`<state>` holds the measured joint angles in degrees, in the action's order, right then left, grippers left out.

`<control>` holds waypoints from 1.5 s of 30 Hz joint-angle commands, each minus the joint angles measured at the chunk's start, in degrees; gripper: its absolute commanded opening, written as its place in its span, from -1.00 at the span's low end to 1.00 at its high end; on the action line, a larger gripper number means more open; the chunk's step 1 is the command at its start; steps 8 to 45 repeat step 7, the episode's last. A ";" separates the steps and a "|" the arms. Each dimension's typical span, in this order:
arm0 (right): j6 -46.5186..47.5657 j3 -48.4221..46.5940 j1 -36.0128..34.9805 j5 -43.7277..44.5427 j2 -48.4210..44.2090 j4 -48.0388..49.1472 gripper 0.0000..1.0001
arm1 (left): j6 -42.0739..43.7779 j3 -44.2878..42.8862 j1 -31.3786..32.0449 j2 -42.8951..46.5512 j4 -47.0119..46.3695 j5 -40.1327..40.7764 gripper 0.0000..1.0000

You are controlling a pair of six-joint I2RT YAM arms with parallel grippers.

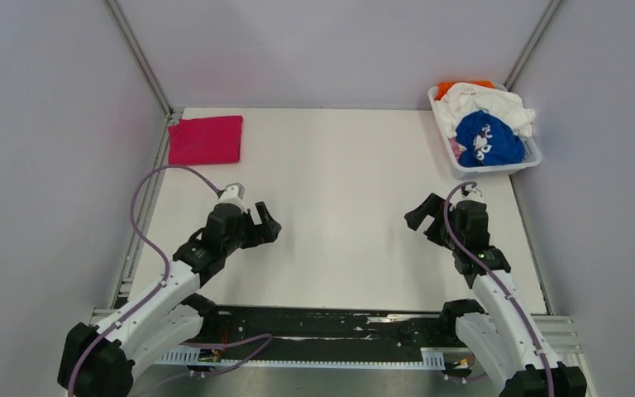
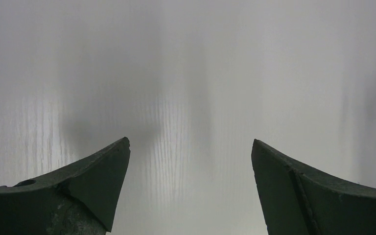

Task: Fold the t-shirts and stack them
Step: Reset both arms

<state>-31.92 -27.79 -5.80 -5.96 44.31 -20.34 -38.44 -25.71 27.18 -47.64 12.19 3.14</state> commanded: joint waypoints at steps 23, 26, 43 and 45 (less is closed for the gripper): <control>-2.30 4.26 0.09 3.31 -8.33 7.23 1.00 | -0.58 -4.68 1.90 -0.61 2.16 8.58 1.00; -2.30 4.26 0.09 3.31 -8.33 7.23 1.00 | -0.58 -4.68 1.90 -0.61 2.16 8.58 1.00; -2.30 4.26 0.09 3.31 -8.33 7.23 1.00 | -0.58 -4.68 1.90 -0.61 2.16 8.58 1.00; -2.30 4.26 0.09 3.31 -8.33 7.23 1.00 | -0.58 -4.68 1.90 -0.61 2.16 8.58 1.00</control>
